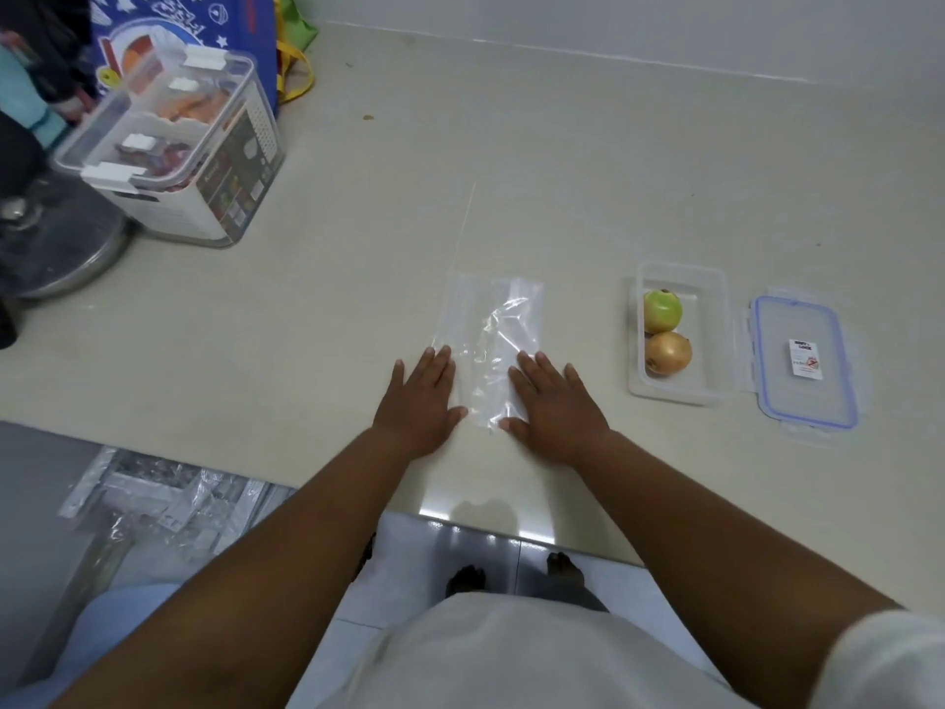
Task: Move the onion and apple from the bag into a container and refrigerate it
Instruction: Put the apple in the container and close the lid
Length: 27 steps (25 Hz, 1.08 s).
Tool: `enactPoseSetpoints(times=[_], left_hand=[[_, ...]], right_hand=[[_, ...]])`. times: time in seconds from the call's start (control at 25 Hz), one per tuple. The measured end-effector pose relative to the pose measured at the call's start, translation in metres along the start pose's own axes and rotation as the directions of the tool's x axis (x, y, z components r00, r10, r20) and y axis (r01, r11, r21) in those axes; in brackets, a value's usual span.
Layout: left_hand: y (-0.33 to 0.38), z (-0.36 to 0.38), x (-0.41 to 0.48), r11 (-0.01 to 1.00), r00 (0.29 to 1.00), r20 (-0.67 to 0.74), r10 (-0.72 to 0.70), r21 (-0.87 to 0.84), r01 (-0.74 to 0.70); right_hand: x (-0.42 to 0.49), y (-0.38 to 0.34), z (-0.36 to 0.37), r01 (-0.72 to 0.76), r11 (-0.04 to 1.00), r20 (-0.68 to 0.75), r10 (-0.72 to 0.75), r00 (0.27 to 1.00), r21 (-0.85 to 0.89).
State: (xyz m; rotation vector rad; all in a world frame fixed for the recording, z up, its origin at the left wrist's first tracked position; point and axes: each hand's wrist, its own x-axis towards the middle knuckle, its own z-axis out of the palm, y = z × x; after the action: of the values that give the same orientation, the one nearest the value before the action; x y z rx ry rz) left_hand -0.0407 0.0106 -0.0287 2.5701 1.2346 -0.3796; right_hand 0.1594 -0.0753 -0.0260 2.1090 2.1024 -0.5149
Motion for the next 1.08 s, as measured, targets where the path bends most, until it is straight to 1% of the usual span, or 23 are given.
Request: enactPoseSetpoints(times=[0.16, 0.28, 0.32, 0.4, 0.48, 0.52, 0.6, 0.68, 0.8, 0.88, 0.96, 1.04, 1.08], left_hand=[[-0.009, -0.009, 0.021, 1.000, 1.000, 0.012, 0.009, 0.026, -0.009], [-0.007, -0.007, 0.019, 1.000, 0.999, -0.038, 0.010, -0.009, -0.010], [-0.005, -0.007, 0.017, 0.999, 0.996, -0.088, 0.014, -0.033, -0.017], [0.002, -0.008, 0.009, 0.990, 0.968, -0.252, 0.018, -0.133, -0.053], [0.017, -0.007, -0.001, 0.965, 0.908, -0.418, 0.002, -0.238, -0.112], [0.028, -0.005, -0.006, 0.952, 0.882, -0.472, -0.008, -0.273, -0.137], [0.057, -0.001, -0.014, 0.926, 0.853, -0.522, 0.008, -0.319, -0.203], [0.096, 0.000, -0.017, 0.889, 0.842, -0.536, 0.062, -0.354, -0.291], [0.161, -0.005, -0.010, 0.832, 0.833, -0.527, 0.169, -0.376, -0.407], [0.207, -0.015, 0.003, 0.791, 0.819, -0.511, 0.261, -0.374, -0.485], [0.251, -0.027, 0.019, 0.751, 0.809, -0.493, 0.321, -0.388, -0.534], [0.294, -0.038, 0.040, 0.727, 0.803, -0.465, 0.372, -0.392, -0.564], [0.316, -0.042, 0.052, 0.733, 0.814, -0.428, 0.393, -0.388, -0.558]], right_hand=[[0.020, 0.004, -0.007, -0.023, 0.999, 0.058, 0.025, 0.998, -0.034], [0.018, 0.002, -0.007, -0.022, 0.999, 0.041, 0.024, 0.999, -0.047], [0.015, 0.001, -0.008, -0.016, 0.999, 0.011, 0.016, 1.000, -0.032], [0.004, 0.001, -0.011, 0.008, 0.999, -0.092, -0.004, 0.996, 0.035], [-0.019, 0.003, -0.008, 0.037, 0.991, -0.190, -0.013, 0.982, 0.125], [-0.036, 0.005, -0.003, 0.047, 0.985, -0.219, -0.010, 0.976, 0.164], [-0.076, 0.015, 0.011, 0.023, 0.976, -0.253, 0.034, 0.967, 0.218], [-0.121, 0.037, 0.027, -0.057, 0.962, -0.293, 0.138, 0.946, 0.269], [-0.173, 0.084, 0.038, -0.199, 0.920, -0.360, 0.321, 0.876, 0.337], [-0.197, 0.121, 0.035, -0.302, 0.867, -0.379, 0.454, 0.806, 0.396], [-0.208, 0.159, 0.024, -0.372, 0.809, -0.395, 0.557, 0.730, 0.455], [-0.206, 0.199, 0.008, -0.431, 0.726, -0.378, 0.663, 0.647, 0.536], [-0.200, 0.220, -0.001, -0.459, 0.661, -0.339, 0.723, 0.602, 0.594]])
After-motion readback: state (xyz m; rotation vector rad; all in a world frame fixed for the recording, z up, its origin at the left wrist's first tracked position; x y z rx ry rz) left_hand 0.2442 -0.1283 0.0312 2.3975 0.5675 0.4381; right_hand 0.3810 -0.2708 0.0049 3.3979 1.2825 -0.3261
